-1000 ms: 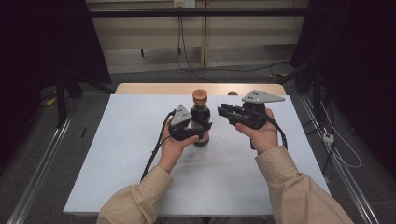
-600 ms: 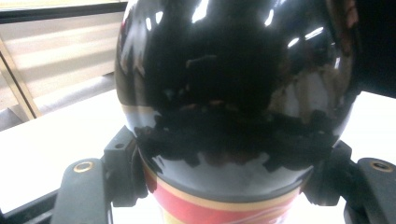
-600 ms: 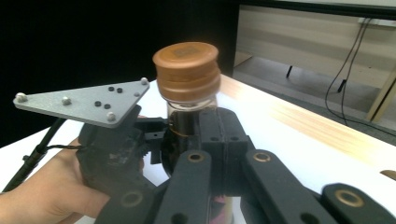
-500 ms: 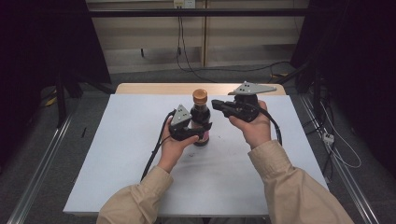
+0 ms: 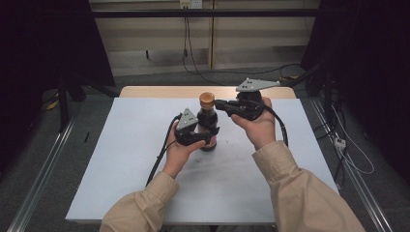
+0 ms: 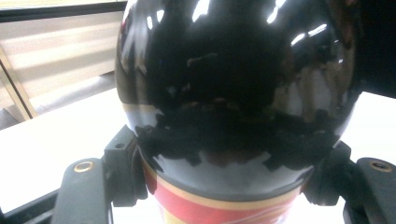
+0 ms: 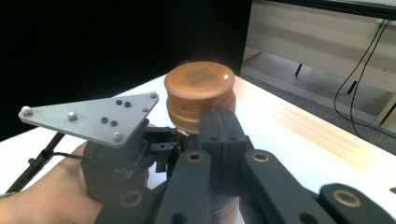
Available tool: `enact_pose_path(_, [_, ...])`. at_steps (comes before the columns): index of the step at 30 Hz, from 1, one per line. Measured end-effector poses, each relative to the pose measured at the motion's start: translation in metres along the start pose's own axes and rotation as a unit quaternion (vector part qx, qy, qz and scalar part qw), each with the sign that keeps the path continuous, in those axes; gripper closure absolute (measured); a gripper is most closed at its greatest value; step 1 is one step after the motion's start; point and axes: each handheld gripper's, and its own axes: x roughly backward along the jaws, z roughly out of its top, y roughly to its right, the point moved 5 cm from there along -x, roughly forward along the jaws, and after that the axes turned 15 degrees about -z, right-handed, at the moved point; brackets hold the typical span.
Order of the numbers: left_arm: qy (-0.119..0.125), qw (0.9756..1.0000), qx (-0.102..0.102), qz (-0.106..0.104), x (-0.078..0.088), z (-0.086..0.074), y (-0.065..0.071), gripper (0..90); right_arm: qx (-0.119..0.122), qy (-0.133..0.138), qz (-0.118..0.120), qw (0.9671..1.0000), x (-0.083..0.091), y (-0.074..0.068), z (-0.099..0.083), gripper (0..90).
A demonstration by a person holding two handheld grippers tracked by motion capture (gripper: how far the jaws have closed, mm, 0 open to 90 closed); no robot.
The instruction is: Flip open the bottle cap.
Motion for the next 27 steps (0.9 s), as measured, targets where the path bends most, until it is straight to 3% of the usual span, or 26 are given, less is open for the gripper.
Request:
enact_pose_path(11, [-0.004,1.0,-0.003,-0.001,-0.0002,-0.0005,-0.0003,29.9,0.015,-0.003,-0.005,0.9999,-0.0012,0.0014,0.005,90.0])
enact_pose_path(27, [-0.004,0.9999,0.014,-0.003,-0.0015,-0.0031,-0.0001,29.8,0.033,-0.009,-0.009,0.9994,-0.0015,0.0012,0.0075,90.0])
